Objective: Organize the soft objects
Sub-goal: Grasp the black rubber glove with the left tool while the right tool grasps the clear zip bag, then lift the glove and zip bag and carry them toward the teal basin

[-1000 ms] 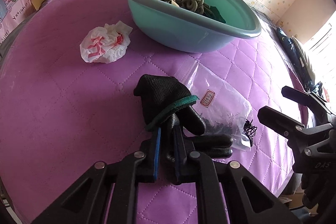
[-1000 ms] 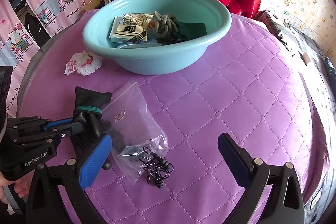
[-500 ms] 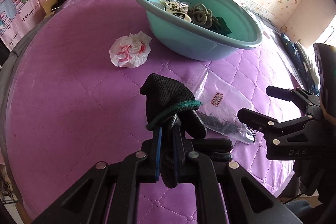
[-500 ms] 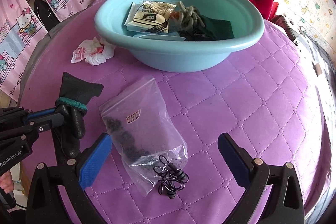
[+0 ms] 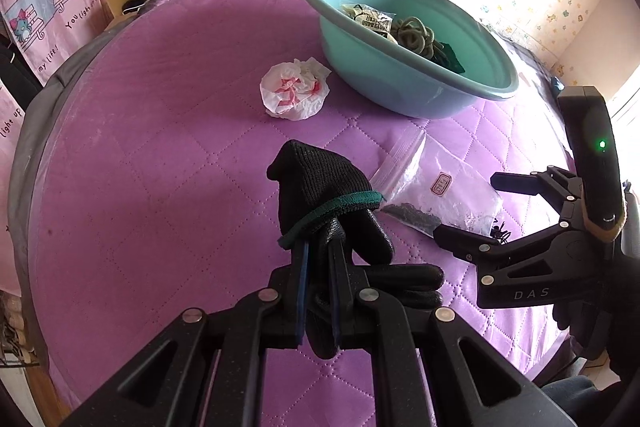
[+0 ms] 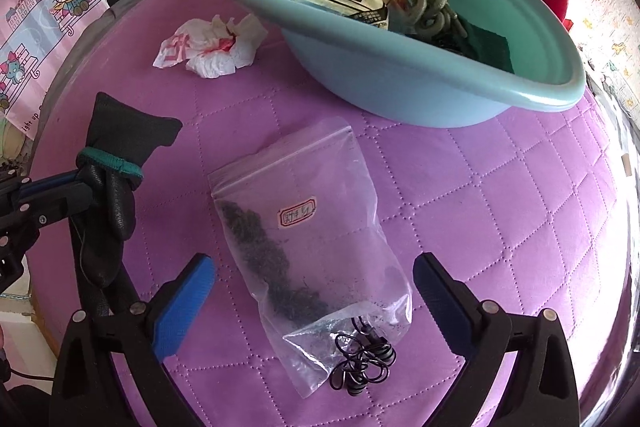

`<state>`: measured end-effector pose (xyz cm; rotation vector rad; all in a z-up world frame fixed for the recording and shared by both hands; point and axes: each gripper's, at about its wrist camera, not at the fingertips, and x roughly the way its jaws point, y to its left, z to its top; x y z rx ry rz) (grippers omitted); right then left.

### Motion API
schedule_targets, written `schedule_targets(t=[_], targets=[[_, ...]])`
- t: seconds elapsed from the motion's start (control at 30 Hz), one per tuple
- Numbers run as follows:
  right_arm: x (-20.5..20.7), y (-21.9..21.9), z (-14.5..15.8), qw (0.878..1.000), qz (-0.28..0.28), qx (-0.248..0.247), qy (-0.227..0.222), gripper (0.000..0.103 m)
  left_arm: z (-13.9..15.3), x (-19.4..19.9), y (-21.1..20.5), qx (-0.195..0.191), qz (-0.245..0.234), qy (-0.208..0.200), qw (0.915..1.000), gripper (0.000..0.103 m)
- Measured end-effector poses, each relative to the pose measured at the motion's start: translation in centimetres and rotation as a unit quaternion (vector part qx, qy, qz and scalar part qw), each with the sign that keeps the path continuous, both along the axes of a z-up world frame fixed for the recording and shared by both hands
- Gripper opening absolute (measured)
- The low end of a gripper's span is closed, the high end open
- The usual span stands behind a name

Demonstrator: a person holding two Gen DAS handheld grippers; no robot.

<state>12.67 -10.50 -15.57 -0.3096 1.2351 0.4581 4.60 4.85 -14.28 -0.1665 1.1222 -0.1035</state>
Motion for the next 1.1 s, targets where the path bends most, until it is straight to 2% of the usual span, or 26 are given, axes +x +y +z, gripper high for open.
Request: schedule_targets(t=[0.03,0.07,0.13,0.27,0.73,1.1], targets=[[-0.1,0.2,-0.1,1.000,0.002,-0.002,0.002,0.085,0.1,-0.2,0.2,0.000,0.002,0.000,1.0000,0.010],[-0.2,0.4,-0.2,1.000,0.006,-0.006,0.001,0.066,0.0,-0.1,0.2,0.000,0.003,0.000,1.0000,0.010],[-0.4,0.6,-0.2,1.000,0.011,0.003,0.006,0.050,0.1,-0.2,0.3,0.000,0.005,-0.001,1.0000,0.010],[-1.0,0.5,0.1,1.000,0.005,0.022,0.014,0.026,0.1,-0.2,0.2,-0.005,0.004,0.000,1.0000,0.010],[-2.6,-1.2,3.2,0.999,-0.022,0.048,-0.007,0.024,1.1,-0.8,-0.2,-0.008,-0.009,-0.009,0.9999,0.010],[-4.7,-2.0,5.8,0.998,-0.036,0.055,-0.023,0.024,3.1,-1.2,-0.8,-0.004,-0.031,-0.027,0.9991,0.010]])
